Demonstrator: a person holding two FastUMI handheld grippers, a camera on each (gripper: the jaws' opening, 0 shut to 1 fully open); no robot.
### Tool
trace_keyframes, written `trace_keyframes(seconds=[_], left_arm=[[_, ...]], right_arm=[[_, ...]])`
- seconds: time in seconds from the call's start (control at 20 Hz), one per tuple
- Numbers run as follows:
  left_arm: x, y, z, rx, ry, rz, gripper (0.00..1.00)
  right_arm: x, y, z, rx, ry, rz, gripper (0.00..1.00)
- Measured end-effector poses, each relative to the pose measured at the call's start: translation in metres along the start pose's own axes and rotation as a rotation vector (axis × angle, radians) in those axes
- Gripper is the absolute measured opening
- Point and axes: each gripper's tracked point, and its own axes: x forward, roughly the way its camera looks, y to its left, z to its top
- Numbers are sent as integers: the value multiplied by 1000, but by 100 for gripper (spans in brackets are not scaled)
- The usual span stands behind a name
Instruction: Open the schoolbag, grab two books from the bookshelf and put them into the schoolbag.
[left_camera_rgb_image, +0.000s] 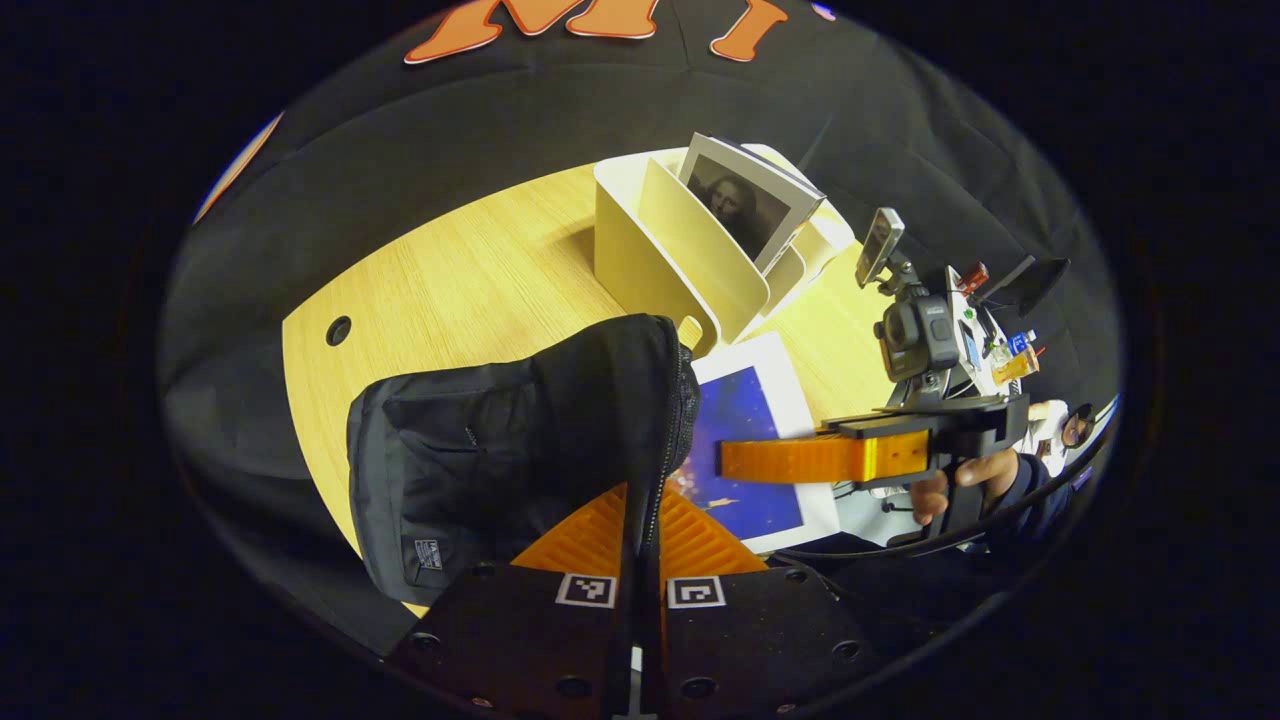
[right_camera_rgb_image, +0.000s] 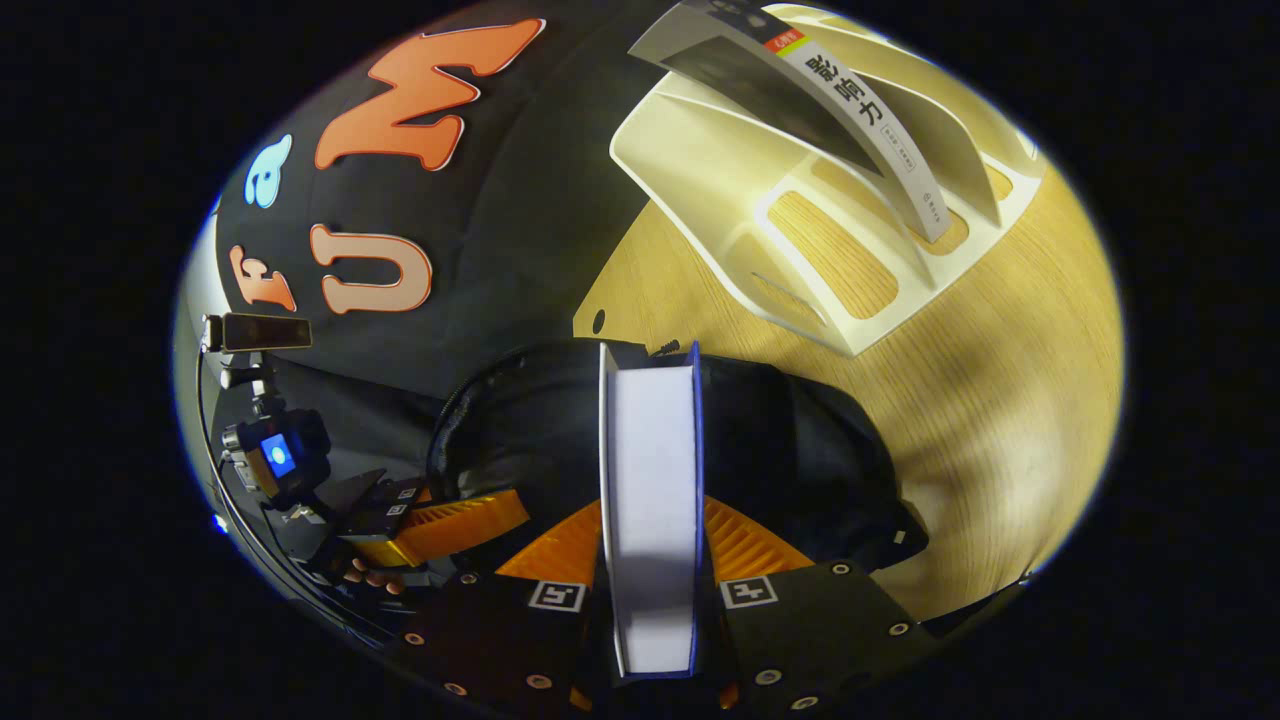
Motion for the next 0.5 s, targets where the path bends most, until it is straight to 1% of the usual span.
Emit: trace_keyframes(seconds=[0.15,0.4,0.5], left_arm=[[-1,0,1,-9,-11,-6,5],[-3,-3,2,-15,-21,-17,5],[-1,-6,2,-25,-24,-25,5]], right_arm=[[21,1,-4,14,-16,9,34],[47,4,-4,73,-27,53,35],[56,4,-6,75,-22,61,34]])
